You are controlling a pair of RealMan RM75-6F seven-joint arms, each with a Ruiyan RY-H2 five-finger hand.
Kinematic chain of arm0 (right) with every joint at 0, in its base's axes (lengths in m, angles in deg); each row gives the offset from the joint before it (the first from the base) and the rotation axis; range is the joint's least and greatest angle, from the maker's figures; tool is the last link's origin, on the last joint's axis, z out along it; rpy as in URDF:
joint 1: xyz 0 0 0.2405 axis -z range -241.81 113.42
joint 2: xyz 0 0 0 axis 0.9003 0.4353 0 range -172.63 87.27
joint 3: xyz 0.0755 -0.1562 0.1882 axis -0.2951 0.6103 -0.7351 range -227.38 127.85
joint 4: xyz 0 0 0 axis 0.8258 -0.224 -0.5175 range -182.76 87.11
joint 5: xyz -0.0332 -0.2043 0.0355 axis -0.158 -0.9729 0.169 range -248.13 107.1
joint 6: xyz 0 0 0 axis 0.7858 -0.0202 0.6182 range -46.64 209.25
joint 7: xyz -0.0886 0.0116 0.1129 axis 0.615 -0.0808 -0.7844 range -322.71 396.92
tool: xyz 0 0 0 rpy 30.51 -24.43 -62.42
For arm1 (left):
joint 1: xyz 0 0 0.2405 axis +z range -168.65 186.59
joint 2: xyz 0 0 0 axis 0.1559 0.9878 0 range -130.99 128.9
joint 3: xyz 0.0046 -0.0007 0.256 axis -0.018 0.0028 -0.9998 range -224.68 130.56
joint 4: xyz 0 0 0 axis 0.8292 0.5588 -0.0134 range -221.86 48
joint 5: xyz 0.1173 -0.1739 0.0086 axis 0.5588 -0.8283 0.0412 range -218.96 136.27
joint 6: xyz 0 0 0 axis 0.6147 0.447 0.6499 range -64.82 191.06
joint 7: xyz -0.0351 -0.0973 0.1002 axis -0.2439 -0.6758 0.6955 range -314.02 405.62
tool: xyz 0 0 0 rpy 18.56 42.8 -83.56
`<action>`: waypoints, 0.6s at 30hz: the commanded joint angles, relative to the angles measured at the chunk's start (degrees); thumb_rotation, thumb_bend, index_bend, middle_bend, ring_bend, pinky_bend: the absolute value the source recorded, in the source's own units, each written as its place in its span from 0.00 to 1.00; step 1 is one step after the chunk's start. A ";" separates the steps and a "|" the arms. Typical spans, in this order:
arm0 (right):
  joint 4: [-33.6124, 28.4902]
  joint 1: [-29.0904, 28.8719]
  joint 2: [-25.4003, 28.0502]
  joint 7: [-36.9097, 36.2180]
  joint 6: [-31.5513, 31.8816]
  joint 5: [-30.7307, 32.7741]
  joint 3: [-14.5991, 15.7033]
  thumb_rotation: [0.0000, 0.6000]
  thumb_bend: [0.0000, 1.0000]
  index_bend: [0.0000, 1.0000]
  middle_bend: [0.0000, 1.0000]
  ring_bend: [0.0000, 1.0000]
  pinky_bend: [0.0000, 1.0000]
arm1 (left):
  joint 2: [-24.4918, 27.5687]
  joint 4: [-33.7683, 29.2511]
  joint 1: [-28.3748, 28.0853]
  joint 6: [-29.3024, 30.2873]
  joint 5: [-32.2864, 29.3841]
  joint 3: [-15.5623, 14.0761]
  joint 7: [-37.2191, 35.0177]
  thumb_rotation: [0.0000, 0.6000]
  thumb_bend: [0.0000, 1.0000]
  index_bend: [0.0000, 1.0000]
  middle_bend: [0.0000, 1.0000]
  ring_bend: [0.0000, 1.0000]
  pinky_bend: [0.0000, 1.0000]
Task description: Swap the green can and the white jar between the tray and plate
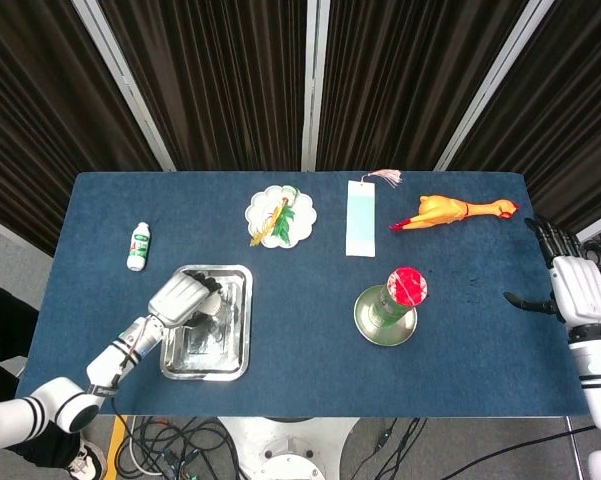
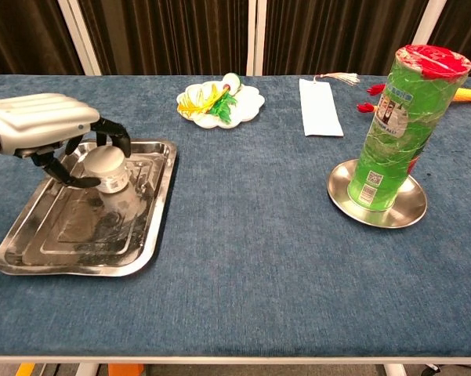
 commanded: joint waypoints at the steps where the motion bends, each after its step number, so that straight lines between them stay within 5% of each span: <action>1: -0.06 0.04 0.01 0.07 -0.08 0.06 0.02 1.00 0.05 0.00 0.00 0.00 0.02 | -0.14 0.30 0.45 -0.06 -0.28 -0.27 0.18 1.00 0.29 0.18 0.26 0.21 0.47; 9: -0.45 0.35 0.17 0.24 0.61 -0.44 -0.05 1.00 0.05 0.00 0.00 0.00 0.02 | 2.63 -2.73 3.15 2.90 -2.61 0.31 2.49 1.00 0.27 0.09 0.15 0.10 0.38; 18: -1.24 4.46 -0.38 6.30 7.19 -3.02 2.32 1.00 0.04 0.00 0.00 0.00 0.01 | 10.40 -11.47 17.40 21.63 -7.82 -0.04 4.68 1.00 0.25 0.09 0.14 0.10 0.33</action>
